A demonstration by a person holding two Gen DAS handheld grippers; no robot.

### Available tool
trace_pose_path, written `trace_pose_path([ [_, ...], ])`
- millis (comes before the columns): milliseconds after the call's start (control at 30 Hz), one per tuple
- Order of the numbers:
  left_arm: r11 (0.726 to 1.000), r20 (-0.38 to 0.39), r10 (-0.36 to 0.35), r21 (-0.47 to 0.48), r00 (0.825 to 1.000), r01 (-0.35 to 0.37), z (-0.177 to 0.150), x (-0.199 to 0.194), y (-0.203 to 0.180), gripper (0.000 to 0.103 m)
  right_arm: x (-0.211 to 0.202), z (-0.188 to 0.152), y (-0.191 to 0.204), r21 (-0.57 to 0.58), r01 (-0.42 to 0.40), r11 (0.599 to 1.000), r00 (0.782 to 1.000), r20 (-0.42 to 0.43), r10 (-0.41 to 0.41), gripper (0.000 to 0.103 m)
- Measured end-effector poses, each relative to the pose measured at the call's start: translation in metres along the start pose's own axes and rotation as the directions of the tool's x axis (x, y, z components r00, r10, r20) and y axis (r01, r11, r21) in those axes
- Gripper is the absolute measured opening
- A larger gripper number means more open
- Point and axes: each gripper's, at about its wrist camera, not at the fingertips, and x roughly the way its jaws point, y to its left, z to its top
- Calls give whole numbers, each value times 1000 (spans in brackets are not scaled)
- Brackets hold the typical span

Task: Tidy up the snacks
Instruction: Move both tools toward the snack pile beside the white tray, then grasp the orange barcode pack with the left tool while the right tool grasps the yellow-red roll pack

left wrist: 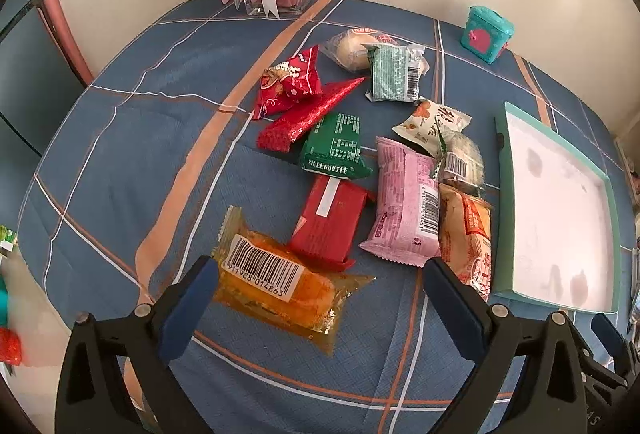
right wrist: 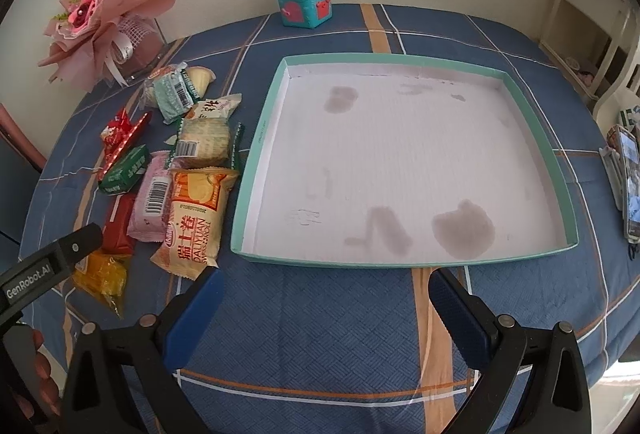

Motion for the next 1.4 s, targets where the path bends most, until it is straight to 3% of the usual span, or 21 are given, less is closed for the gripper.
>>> trace_pose_path([
  [233, 1000, -9, 0, -14, 1000, 0, 2, 2, 1, 97, 1, 0, 3, -18, 4, 1000, 1000, -6, -5, 103],
  [1200, 1000, -44, 8, -14, 999, -9, 0, 8, 3, 97, 5, -1, 8, 0, 11, 1000, 1000, -24, -11, 103],
  [1400, 992, -39, -19, -123, 999, 14, 3, 7, 29, 97, 0, 4, 28, -1, -64, 998, 998, 9, 64, 103],
])
